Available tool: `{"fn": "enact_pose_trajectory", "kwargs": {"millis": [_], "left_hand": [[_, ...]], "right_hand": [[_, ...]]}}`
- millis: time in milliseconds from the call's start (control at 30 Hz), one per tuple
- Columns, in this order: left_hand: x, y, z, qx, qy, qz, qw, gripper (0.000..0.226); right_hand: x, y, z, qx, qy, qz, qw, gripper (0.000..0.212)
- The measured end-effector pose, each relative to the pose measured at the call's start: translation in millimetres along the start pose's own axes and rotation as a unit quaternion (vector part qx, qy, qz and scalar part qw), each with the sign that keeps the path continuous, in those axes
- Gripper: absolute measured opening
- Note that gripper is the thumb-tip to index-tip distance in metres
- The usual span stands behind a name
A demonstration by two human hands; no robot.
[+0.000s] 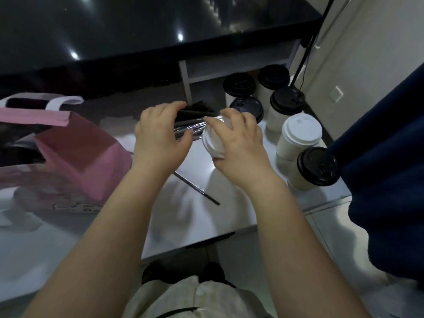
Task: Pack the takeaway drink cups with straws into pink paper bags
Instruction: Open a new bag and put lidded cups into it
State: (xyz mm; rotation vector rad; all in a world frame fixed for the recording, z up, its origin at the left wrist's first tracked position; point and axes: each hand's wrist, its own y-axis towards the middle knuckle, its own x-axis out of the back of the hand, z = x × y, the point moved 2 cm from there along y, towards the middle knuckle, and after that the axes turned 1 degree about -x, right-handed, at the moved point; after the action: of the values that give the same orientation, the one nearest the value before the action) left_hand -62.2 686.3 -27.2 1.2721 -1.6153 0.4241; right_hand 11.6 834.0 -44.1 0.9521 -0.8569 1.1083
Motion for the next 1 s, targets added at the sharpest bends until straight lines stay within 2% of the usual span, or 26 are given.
{"fn": "enact_pose_trajectory", "kwargs": {"millis": [233,333,400,500,700,800,900,1000], "left_hand": [[114.1,-6.8,37.2,-0.011,-0.008,-0.089,0.996,0.053],[153.7,-20.6,75.8,0.01,-0.051,-0.129,0.99,0.048],[173.2,-31.1,105.8,0.03,-0.121,-0.138,0.982,0.043],[196.7,-44.6,147.7,0.028,-0.205,-0.099,0.973,0.04],[222.0,-50.1,220.7,0.019,-0.165,0.019,0.986,0.036],[224.3,-42.5,246.3,0.015,-0.137,0.054,0.989,0.032],[224.3,-34.3,262.9,-0.005,-0.095,0.09,0.991,0.039],[224.1,-27.8,271.9,-0.014,-0.107,0.152,0.982,0.044]], "right_hand": [[33.3,32.7,93.9,0.131,-0.069,-0.043,0.988,0.083],[44.9,41.3,128.9,0.134,-0.032,-0.093,0.986,0.077],[49.9,45.1,150.7,0.125,0.003,-0.134,0.983,0.073],[54.4,50.6,187.6,0.121,0.062,-0.171,0.976,0.073],[50.0,58.3,271.0,0.172,0.092,-0.112,0.974,0.076],[37.7,59.9,300.9,0.171,0.106,-0.063,0.978,0.076],[15.6,62.9,322.3,0.165,0.071,-0.021,0.984,0.074],[-11.1,63.9,337.7,0.157,-0.001,0.003,0.988,0.073]]}}
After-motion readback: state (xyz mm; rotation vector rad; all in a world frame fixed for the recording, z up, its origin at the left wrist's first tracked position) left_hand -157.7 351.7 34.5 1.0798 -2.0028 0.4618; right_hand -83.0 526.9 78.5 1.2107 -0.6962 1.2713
